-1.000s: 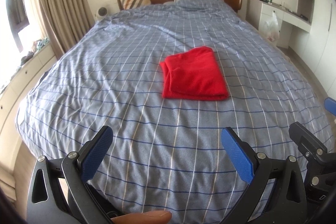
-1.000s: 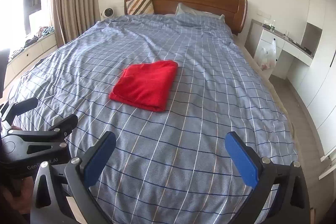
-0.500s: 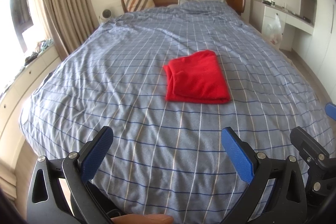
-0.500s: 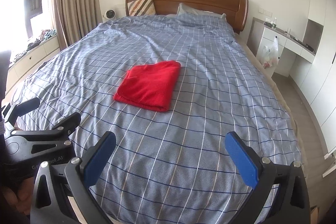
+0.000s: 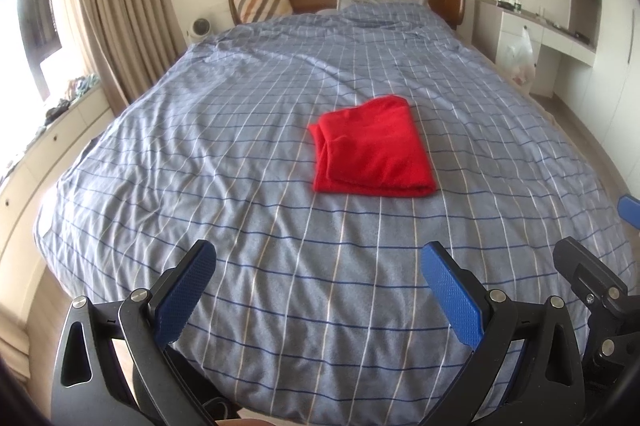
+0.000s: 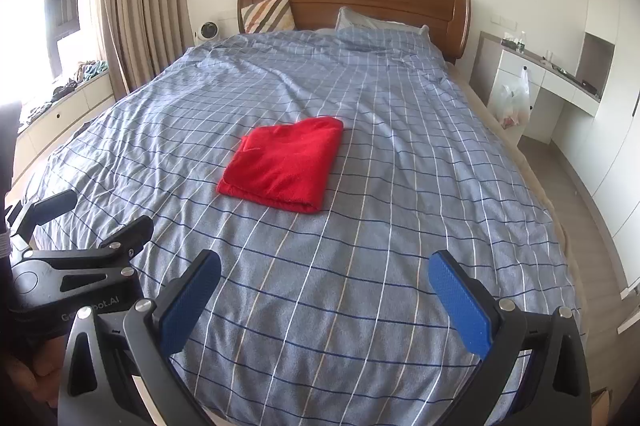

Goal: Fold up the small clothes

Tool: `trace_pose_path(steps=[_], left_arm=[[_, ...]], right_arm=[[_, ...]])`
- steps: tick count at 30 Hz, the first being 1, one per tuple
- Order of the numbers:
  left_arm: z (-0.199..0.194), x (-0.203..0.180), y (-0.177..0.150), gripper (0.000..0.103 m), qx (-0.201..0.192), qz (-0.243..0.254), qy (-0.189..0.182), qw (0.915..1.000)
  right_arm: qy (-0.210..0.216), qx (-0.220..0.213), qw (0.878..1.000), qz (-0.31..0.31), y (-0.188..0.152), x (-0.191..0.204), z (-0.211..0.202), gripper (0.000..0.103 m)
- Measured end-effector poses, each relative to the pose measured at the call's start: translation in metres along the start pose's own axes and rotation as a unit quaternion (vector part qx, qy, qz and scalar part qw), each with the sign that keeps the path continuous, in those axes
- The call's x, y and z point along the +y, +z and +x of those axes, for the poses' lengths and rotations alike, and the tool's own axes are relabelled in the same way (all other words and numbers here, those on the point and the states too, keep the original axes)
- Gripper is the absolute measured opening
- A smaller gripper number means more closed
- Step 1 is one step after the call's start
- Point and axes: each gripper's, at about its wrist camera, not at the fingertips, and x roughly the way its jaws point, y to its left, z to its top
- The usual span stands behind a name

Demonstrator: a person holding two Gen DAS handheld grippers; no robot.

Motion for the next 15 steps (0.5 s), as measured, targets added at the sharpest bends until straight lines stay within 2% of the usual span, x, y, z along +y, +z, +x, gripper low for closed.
trace_pose_path(steps=[8,15], left_arm=[[-0.006,-0.002,-0.003,0.103,-0.013,0.003,-0.007,0.9999],[-0.011,-0.004,-0.005,0.103,-0.02,0.012,0.007,0.9997]], right_arm=[[0.008,0.005,1.0,0.006,0.0,0.003,0.002,0.102],[0.016,0.002,1.0,0.008,-0.002,0.005,-0.001,0.102]])
